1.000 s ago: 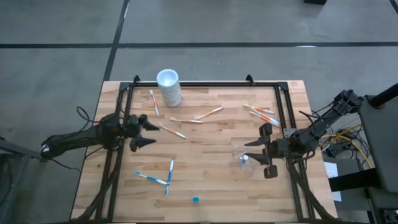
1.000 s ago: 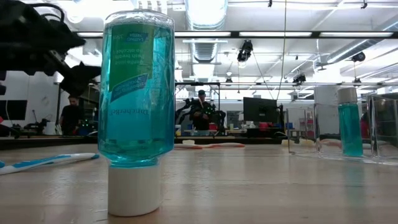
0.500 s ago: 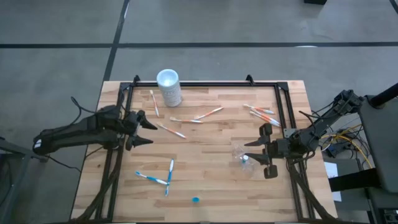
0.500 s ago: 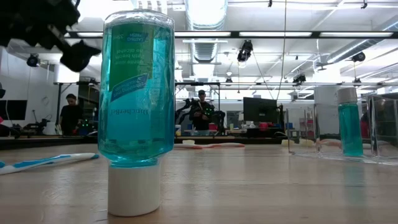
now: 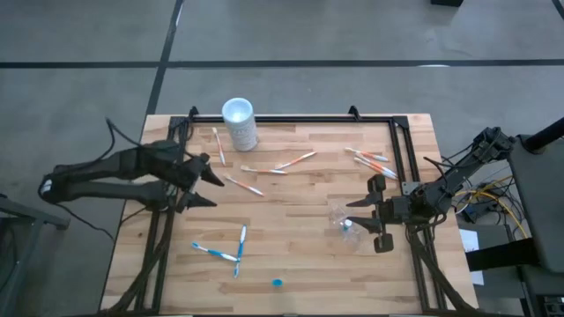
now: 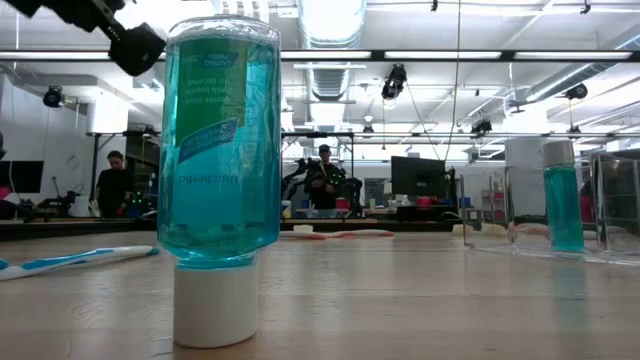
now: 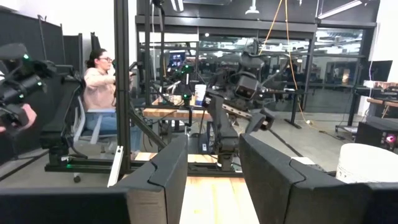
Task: Pick & Place toothbrushing station
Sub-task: Put the mouthwash into the middle section of the transparent organizer
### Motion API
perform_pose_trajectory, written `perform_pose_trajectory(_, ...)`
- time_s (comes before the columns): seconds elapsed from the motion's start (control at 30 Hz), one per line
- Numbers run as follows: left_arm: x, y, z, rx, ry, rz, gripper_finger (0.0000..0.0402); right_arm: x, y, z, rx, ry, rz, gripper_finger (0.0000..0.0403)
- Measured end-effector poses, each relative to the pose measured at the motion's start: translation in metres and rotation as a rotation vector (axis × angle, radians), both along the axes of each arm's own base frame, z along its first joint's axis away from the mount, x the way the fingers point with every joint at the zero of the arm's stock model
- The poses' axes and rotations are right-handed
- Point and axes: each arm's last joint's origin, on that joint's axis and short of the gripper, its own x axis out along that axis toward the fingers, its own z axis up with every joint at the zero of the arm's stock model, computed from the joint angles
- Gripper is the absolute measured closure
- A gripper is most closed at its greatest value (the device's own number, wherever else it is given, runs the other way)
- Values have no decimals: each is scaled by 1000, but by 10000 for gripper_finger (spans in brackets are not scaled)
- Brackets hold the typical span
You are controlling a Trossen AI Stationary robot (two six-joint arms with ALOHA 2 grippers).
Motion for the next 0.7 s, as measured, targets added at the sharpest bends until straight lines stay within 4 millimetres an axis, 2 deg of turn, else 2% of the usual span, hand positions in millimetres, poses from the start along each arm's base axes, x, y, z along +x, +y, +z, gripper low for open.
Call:
perform_pose_trajectory(0.13,8,-7,9,34,45,-15,51,0,0,0,0,0,-1,262)
perform_pose_trajectory(0.23,15,-15,8,89,73,-4,51,0,0,0,0,0,0,262)
perform_pose_trajectory(0.7,26,-61,37,225,2,10,53,0,0,0,0,0,-1,262)
